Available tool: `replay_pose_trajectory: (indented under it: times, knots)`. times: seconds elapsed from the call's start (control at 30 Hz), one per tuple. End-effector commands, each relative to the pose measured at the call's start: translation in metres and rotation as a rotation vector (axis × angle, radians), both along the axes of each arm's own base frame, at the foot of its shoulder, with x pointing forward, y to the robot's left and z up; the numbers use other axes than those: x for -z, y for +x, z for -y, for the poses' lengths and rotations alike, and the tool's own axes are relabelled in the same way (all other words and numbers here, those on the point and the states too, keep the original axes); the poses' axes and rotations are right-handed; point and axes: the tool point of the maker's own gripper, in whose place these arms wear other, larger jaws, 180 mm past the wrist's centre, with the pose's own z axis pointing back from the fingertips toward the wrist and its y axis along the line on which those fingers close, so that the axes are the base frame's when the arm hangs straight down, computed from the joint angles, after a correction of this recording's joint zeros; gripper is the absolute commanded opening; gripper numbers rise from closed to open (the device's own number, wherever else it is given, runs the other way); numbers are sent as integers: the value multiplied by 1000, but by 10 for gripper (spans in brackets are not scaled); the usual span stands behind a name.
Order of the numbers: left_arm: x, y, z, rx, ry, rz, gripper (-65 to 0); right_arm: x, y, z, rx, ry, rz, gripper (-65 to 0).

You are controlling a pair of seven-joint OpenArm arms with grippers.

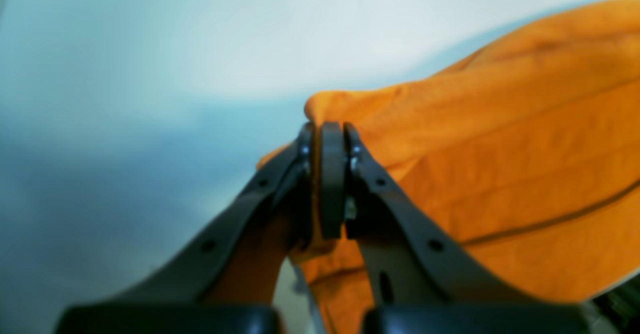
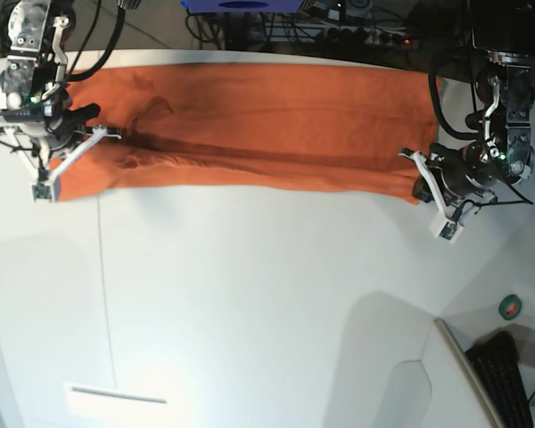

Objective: Layout the t-shirt on the table in an organized manner, then fold the t-shirt properly
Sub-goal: 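Lay the folded edge down onto the t-shirt with both grippers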

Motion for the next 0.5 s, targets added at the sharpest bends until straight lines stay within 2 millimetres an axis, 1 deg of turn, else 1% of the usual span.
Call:
replay_pose_trajectory:
  times: [0.0,0.07,0.1,0.17,0.2,0.37,0.47]
  knots:
    - [-15,7,-6,23,19,44,-650,-8,6,4,1,-15,35,-650]
    - [-17,3,-6,40,27,44,-650,-11,6,4,1,-18,44,-650]
    - [-17,0,-5,46,31,42,-650,-13,3,4,0,-21,42,-650]
    - [-16,-8,-9,58,49,29,-650,-18,0,4,-6,-28,53,-650]
    - [-15,-12,-7,70,52,21,-650,-22,1,3,-8,-31,62,-650]
    - [-12,-31,0,130,74,-12,-650,-17,-13,0,-10,-26,31,-650]
    - [-12,-39,4,144,74,-16,-650,-11,-23,-9,4,2,11,-650]
